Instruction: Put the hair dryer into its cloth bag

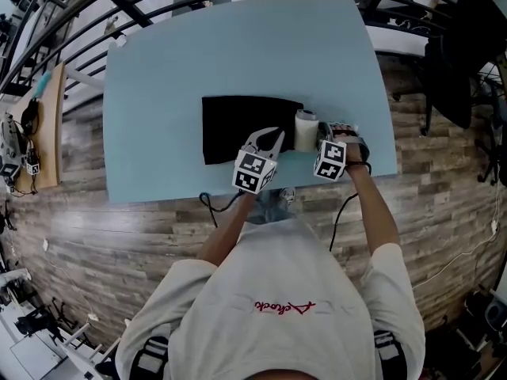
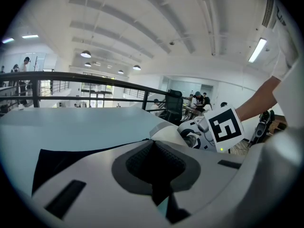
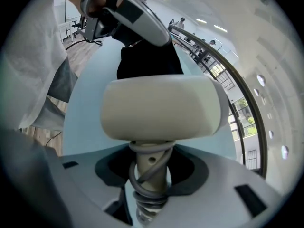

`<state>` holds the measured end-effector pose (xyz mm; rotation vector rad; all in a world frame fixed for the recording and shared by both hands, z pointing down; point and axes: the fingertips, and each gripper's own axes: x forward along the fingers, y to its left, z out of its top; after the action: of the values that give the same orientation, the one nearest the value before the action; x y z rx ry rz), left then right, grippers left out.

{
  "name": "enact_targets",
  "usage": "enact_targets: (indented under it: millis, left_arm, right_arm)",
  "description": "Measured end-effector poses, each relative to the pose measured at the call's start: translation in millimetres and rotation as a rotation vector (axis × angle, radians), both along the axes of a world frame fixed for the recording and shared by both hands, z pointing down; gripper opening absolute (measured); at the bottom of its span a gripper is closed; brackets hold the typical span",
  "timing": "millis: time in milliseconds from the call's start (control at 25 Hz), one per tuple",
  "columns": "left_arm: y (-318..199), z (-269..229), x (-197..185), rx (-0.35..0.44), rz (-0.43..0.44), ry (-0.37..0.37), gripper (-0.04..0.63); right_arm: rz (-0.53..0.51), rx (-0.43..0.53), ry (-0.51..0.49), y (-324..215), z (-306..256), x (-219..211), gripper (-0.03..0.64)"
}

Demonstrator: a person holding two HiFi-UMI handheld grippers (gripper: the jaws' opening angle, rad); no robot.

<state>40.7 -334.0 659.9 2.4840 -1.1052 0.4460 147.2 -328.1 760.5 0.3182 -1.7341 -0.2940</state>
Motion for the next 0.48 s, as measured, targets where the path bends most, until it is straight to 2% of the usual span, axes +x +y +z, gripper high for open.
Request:
enact_targets:
  millis: [480]
  left_arm:
    - [6.6, 2.6, 13.9, -0.007, 0.034, 0.011, 0.018]
  right_arm:
    - [-0.089, -0.08, 0.089, 13.0, 23.5, -3.7, 0.201]
